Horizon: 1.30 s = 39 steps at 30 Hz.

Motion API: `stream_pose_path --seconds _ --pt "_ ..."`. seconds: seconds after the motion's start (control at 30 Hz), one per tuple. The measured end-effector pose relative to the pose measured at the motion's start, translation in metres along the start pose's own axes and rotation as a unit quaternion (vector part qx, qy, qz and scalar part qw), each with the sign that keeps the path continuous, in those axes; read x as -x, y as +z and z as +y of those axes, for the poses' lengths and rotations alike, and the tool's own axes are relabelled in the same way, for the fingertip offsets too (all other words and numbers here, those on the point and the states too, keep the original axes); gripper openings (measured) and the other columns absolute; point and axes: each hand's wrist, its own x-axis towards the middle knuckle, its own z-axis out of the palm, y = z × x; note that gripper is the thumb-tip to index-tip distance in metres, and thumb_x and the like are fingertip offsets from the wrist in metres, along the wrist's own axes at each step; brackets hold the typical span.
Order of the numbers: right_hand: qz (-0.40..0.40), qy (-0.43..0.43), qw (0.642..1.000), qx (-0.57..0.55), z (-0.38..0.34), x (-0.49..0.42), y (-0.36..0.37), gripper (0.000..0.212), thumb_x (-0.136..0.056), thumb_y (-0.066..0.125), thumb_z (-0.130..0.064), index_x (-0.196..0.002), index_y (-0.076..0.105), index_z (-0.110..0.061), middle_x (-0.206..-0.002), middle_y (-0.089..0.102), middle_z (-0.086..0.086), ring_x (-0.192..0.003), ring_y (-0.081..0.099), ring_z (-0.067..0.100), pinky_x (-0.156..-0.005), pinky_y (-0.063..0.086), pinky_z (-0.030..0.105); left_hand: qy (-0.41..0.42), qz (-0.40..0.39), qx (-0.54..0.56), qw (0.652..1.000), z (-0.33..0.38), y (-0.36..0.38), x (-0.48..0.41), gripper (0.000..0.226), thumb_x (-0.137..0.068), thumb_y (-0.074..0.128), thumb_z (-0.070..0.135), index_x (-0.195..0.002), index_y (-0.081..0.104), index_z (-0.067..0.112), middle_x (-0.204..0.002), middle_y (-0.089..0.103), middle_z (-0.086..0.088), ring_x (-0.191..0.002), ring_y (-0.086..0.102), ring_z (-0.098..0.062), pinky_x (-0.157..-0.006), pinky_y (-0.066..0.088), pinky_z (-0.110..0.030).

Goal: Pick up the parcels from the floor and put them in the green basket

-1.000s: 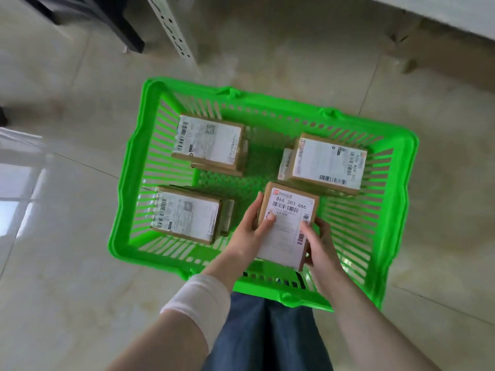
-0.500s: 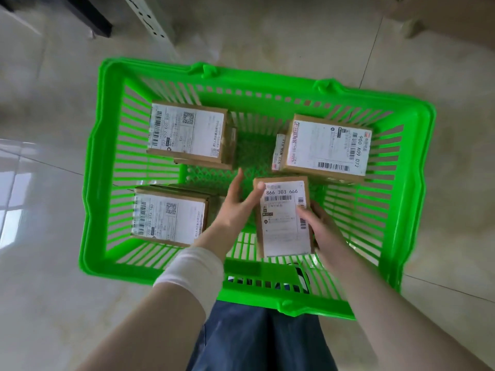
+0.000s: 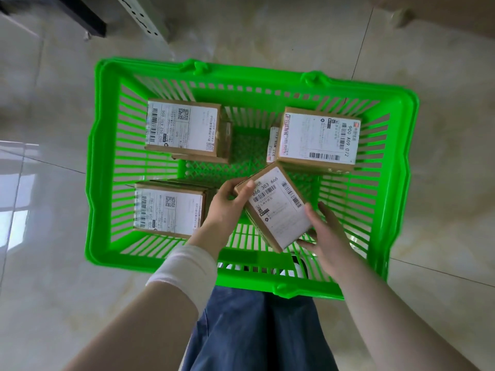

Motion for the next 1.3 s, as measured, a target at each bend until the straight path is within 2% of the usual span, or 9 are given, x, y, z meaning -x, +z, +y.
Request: stream_pose_path --seconds 0.07,0.17,0.33,0.47,0.6,0.7,0.8,1.07,1.3 --pt "0.027 0.016 0.999 -0.036 0.005 0.005 0.004 0.060 -0.088 0.053 -0.037 -0.139 0.037 -0.011 -0.131 0.054 0.014 -0.116 0.054 0.029 -0.089 0.049 0.041 -0.005 0.001 -0.004 1.000 -0.002 0.004 0.008 0.034 -0.068 0.061 0.059 -0.093 0.057 0.036 -0.102 0.068 -0.001 -0.107 0.062 -0.024 -0.102 0.045 -0.046" --pt "0.081 0.001 0.997 -0.019 0.003 0.008 0.010 0.022 -0.091 0.054 -0.032 -0.094 0.061 -0.011 -0.106 0.067 0.011 -0.093 0.064 0.024 -0.074 0.052 0.033 -0.012 -0.007 -0.062 0.998 -0.005 0.012 0.019 0.039 -0.088 0.053 0.043 -0.120 0.051 0.020 -0.110 0.062 0.003 -0.104 0.057 -0.015 -0.098 0.042 -0.031" --pt "0.116 -0.042 0.989 0.081 -0.003 -0.005 -0.002 0.022 -0.092 0.053 -0.032 -0.099 0.057 -0.011 -0.092 0.063 0.001 -0.078 0.062 0.018 -0.052 0.045 0.020 -0.006 -0.028 -0.223 0.974 -0.013 0.021 0.016 0.042 -0.093 0.047 0.037 -0.129 0.047 0.014 -0.118 0.062 0.004 -0.083 0.058 -0.011 -0.072 0.047 -0.027" --pt "0.111 -0.039 0.976 0.183 -0.005 -0.032 -0.005 0.023 -0.095 0.047 -0.030 -0.104 0.054 -0.010 -0.088 0.059 -0.001 -0.088 0.060 0.022 -0.056 0.043 0.018 -0.034 -0.060 -0.227 0.972 -0.025 0.031 -0.005 0.049 -0.094 0.048 0.025 -0.140 0.032 0.020 -0.131 0.060 -0.003 -0.072 0.057 -0.006 -0.072 0.053 -0.032" --pt "0.117 -0.030 0.966 0.228 0.005 -0.054 -0.004 0.037 -0.096 0.045 -0.027 -0.130 0.046 -0.013 -0.117 0.056 0.001 -0.098 0.052 0.017 -0.075 0.042 0.024 -0.071 -0.064 -0.225 0.970 -0.035 0.040 -0.022 0.048 -0.095 0.045 0.026 -0.142 0.032 0.022 -0.133 0.058 -0.008 -0.109 0.062 -0.025 -0.089 0.053 -0.039" --pt "0.118 -0.019 0.970 0.212 0.013 -0.060 -0.005 0.033 -0.098 0.042 -0.025 -0.128 0.047 -0.012 -0.122 0.056 0.005 -0.094 0.049 0.017 -0.067 0.041 0.022 -0.086 -0.067 -0.221 0.969 -0.035 0.047 -0.027 0.045 -0.097 0.043 0.027 -0.140 0.035 0.016 -0.134 0.056 -0.012 -0.115 0.059 -0.029 -0.090 0.052 -0.037" --pt "0.120 -0.010 0.975 0.185 0.015 -0.066 -0.005 0.033 -0.098 0.041 -0.025 -0.127 0.048 -0.012 -0.127 0.056 0.008 -0.103 0.052 0.021 -0.077 0.040 0.029 -0.094 -0.061 -0.218 0.969 -0.030 0.050 -0.029 0.043 -0.098 0.039 0.028 -0.138 0.036 0.014 -0.135 0.056 -0.012 -0.118 0.056 -0.030 -0.094 0.048 -0.037" --pt "0.123 0.037 0.962 0.241 0.009 -0.062 -0.001 0.042 -0.097 0.041 -0.036 -0.123 0.051 -0.004 -0.122 0.059 0.013 -0.091 0.054 0.022 -0.048 0.031 0.022 -0.125 -0.051 -0.210 0.968 -0.030 0.060 -0.030 0.043 -0.097 0.040 0.031 -0.136 0.039 0.012 -0.134 0.056 -0.012 -0.122 0.054 -0.035 -0.100 0.044 -0.041" --pt "0.098 0.029 0.981 0.164 -0.025 0.042 -0.011 0.059 -0.089 0.054 -0.043 -0.131 0.047 -0.002 -0.131 0.055 0.009 -0.120 0.054 0.030 -0.090 0.042 0.029 -0.116 0.041 -0.275 0.953 0.018 0.064 0.060 0.049 -0.094 0.042 0.033 -0.136 0.043 0.008 -0.135 0.054 -0.016 -0.122 0.053 -0.035 -0.099 0.043 -0.038"
